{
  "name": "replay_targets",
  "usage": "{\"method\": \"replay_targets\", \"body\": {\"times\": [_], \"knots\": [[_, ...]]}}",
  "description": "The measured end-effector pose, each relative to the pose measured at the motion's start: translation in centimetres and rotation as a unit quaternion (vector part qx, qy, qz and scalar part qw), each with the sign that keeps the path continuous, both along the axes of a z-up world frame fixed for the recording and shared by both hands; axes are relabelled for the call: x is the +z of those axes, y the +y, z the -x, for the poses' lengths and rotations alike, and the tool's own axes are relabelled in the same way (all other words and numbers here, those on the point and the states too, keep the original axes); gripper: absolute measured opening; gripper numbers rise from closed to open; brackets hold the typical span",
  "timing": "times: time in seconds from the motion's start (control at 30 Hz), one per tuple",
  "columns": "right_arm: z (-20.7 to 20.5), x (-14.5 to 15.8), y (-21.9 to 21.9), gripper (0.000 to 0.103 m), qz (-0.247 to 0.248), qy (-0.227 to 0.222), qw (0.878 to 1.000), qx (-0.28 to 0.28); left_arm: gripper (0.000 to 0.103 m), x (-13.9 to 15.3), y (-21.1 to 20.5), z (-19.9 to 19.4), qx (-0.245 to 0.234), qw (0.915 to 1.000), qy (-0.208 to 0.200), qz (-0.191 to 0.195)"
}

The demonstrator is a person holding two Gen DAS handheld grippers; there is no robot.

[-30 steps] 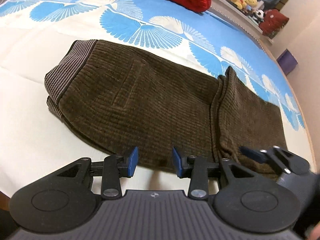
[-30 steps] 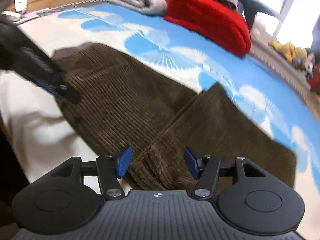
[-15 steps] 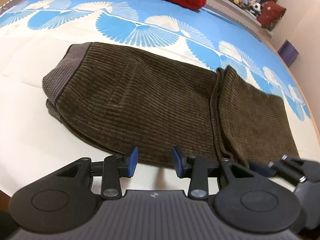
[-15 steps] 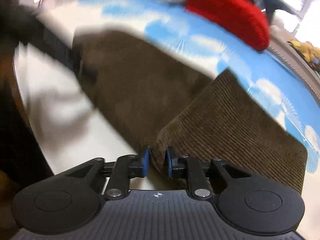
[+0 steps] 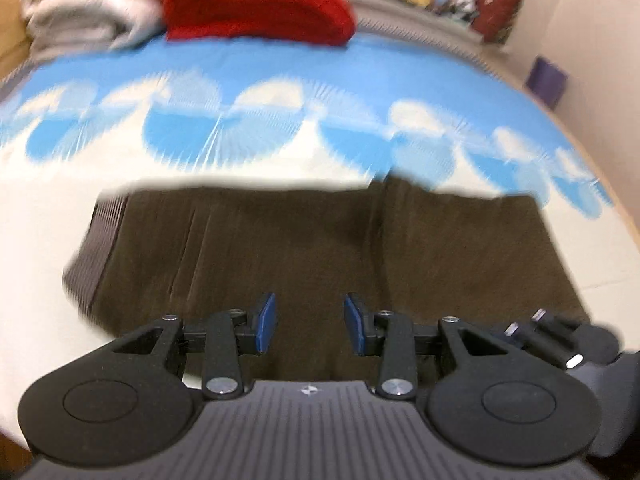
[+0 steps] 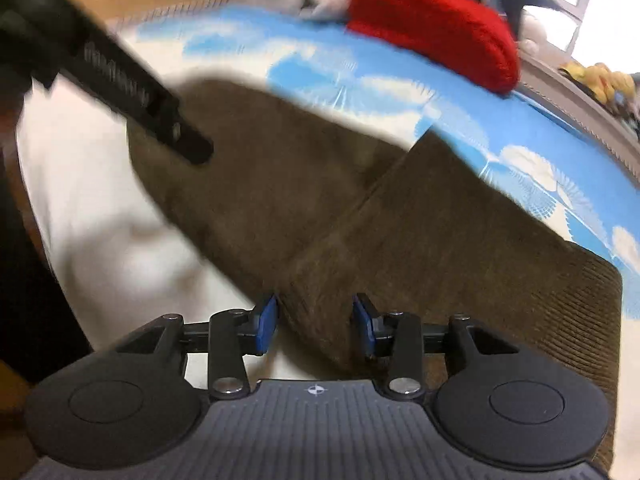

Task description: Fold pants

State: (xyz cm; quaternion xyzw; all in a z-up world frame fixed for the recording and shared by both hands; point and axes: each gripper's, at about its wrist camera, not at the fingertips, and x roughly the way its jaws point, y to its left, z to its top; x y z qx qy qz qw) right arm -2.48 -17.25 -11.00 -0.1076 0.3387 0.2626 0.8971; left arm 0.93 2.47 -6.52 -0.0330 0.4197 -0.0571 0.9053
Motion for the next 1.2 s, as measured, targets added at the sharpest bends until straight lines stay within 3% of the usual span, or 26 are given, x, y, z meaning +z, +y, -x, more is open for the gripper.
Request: {"method": "replay_targets", "body": {"times": [0.03, 0.1, 0.17, 0.23, 0.37, 0.5, 0.57, 0.63, 0.7, 0.8, 0.9, 1.03, 1.13, 1.2], "knots": [[-0.3, 0.0, -0.2, 0.044, -0.003, 0.005, 1.000, -0.007, 0.042, 0.6, -0.3, -0.5, -0.009, 0.9999, -0.011, -0.007], [-0.3, -1.2, 0.8, 0.054, 0.055, 0.017, 0.998, 0.020, 0.042, 1.4, -0.6, -1.9, -0.025, 0.9993, -0.025, -0.013], [0.2, -1.7, 1.5, 0.049, 0.092, 0.003, 0.995, 0.023, 0.042, 1.9, -0.7, -3.5, -0.036, 0.9989, -0.030, -0.008], [0.7, 0.0, 0.9, 0.049, 0.040, -0.001, 0.999, 0.016, 0.042, 2.2, -0.8, -5.4, -0.046, 0.9983, -0.036, -0.001], [0.9, 3.2, -3.0, 0.060, -0.069, -0.033, 0.997, -0.033, 0.042, 1.8, -1.5, -9.5, -0.065, 0.9974, -0.027, 0.018], [1.6, 3.8, -7.6, 0.061, -0.082, -0.073, 0.984, -0.139, 0.042, -0.3, -1.7, -13.0, -0.089, 0.9949, -0.013, 0.046], [1.7, 3.4, -10.1, 0.069, -0.069, -0.086, 0.970, -0.216, 0.042, -1.8, -1.4, -14.4, -0.096, 0.9934, 0.018, 0.061], [1.4, 2.3, -13.2, 0.076, -0.051, -0.078, 0.949, -0.302, 0.042, -2.8, -1.0, -15.8, -0.084, 0.9911, 0.043, 0.094], [1.0, 1.3, -16.1, 0.077, -0.054, -0.052, 0.928, -0.366, 0.046, -3.6, -1.2, -16.9, -0.086, 0.9865, 0.062, 0.124], [0.2, -0.6, -20.5, 0.078, -0.095, 0.006, 0.890, -0.446, 0.055, -5.2, -2.0, -18.0, -0.095, 0.9829, 0.081, 0.135], [-0.1, -2.7, -23.2, 0.082, -0.137, 0.056, 0.856, -0.496, 0.055, -6.7, -3.3, -18.6, -0.100, 0.9815, 0.099, 0.129], [-0.7, -5.6, -25.0, 0.083, -0.224, 0.136, 0.819, -0.511, 0.055, -7.2, -5.1, -19.1, -0.114, 0.9833, 0.075, 0.121], [-1.1, -5.9, -24.8, 0.083, -0.233, 0.142, 0.815, -0.511, 0.054, -8.0, -6.7, -19.0, -0.126, 0.9856, 0.067, 0.092], [-1.2, -6.0, -24.3, 0.083, -0.222, 0.138, 0.823, -0.505, 0.030, -8.1, -7.9, -18.4, -0.141, 0.9885, 0.041, 0.038]]}}
